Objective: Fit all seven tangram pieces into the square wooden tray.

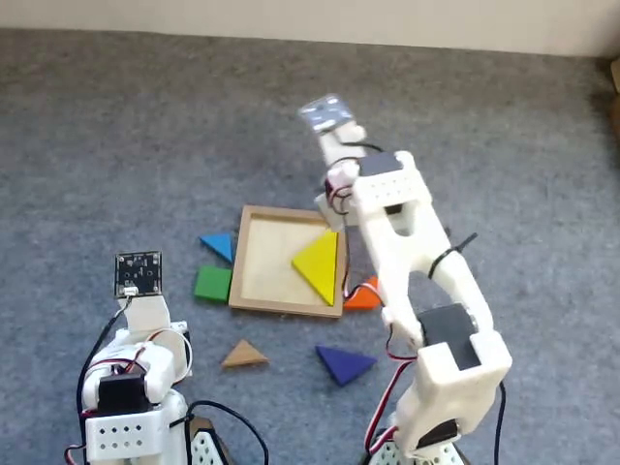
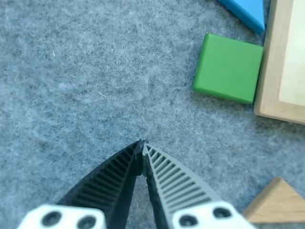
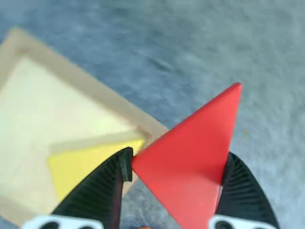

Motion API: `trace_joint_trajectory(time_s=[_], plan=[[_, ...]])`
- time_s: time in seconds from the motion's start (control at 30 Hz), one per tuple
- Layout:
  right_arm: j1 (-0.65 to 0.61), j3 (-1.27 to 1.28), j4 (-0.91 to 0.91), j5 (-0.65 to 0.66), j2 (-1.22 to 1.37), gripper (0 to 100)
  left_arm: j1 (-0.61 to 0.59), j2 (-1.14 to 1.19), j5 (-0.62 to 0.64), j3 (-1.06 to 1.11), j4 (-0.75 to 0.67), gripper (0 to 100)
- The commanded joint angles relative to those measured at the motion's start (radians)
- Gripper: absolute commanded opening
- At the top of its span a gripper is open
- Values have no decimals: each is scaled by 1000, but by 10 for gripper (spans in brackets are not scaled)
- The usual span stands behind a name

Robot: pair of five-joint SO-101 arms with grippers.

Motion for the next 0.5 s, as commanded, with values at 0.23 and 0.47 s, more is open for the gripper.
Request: trace_joint_trajectory(time_s=[0.23,0.47], plan=[[-173,-12,-1,184,-73,180,-16,-36,-11,21,5,7],[-232,-10,-2,299,-61,180,-16,-36,-11,21,5,7]])
